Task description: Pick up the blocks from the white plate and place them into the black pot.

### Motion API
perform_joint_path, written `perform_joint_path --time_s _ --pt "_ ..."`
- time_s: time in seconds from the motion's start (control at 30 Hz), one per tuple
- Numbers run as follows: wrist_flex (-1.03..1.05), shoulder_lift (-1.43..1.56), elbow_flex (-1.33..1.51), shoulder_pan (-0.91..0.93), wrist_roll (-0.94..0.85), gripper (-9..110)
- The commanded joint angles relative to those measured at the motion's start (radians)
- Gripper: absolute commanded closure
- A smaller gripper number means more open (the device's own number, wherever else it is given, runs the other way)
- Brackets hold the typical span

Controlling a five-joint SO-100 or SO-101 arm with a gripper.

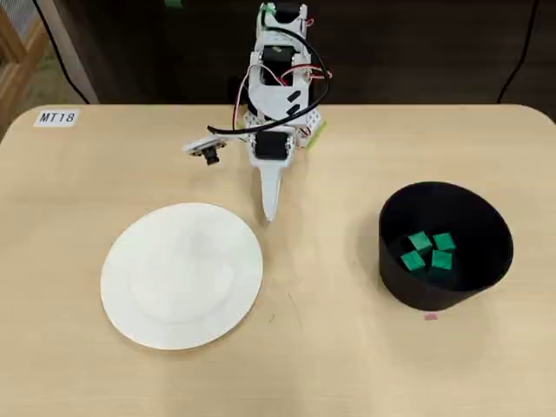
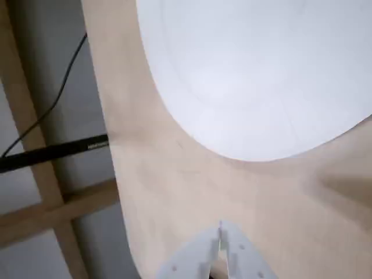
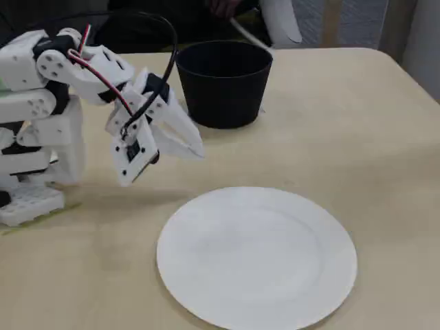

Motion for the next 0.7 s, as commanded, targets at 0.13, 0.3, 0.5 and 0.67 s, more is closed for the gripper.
perform_joint_path --time_s 0.13,0.3,0.5,0.67 --pt "-0.017 0.005 0.003 -0.006 -0.011 104" --pt "-0.017 0.005 0.003 -0.006 -0.011 104" --pt "-0.017 0.005 0.003 -0.006 -0.011 104" --pt "-0.017 0.005 0.003 -0.006 -0.011 104"
